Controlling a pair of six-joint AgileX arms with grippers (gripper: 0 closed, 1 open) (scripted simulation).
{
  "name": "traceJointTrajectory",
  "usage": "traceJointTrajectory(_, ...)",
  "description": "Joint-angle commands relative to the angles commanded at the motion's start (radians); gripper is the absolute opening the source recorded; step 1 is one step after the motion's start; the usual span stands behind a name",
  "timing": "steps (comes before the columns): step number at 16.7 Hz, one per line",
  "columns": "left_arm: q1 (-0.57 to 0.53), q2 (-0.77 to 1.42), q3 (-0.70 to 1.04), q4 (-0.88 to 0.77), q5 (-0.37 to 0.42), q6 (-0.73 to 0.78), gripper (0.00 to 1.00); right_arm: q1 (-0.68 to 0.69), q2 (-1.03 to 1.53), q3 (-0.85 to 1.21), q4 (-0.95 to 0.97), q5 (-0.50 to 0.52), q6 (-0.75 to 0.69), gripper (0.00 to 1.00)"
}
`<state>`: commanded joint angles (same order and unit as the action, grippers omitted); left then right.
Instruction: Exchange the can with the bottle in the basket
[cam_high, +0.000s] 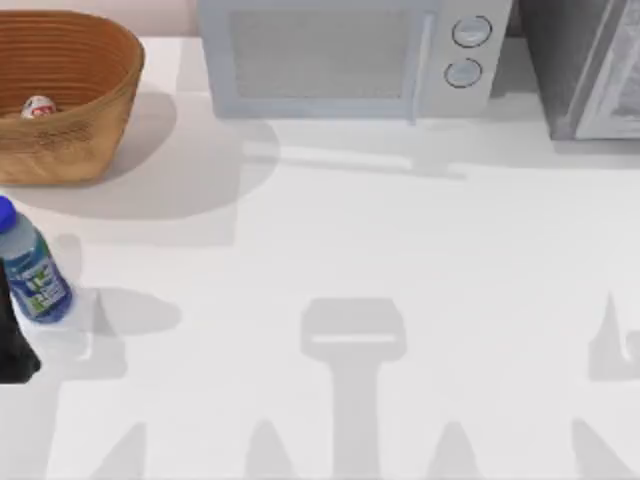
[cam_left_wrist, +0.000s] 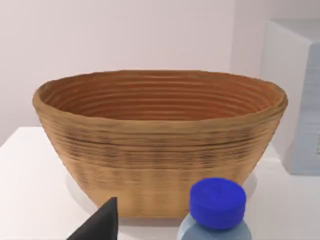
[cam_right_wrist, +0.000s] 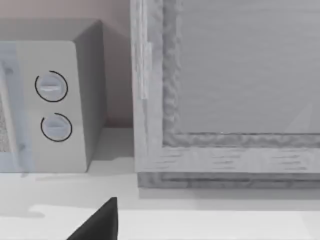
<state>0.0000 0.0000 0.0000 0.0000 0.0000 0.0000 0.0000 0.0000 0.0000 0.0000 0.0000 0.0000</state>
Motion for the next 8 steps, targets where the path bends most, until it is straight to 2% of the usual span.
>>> traceJointTrajectory(4, 0.003, 0.024, 0.028, -0.013, 0.001, 0.001, 1.0, 0.0, 0.0, 0.0, 0.0, 0.0, 0.0, 1.0)
traceJointTrajectory(8, 0.02, 0.182, 0.201, -0.095, 0.014, 0.007, 1.0, 0.0, 0.0, 0.0, 0.0, 0.0, 0.0, 1.0)
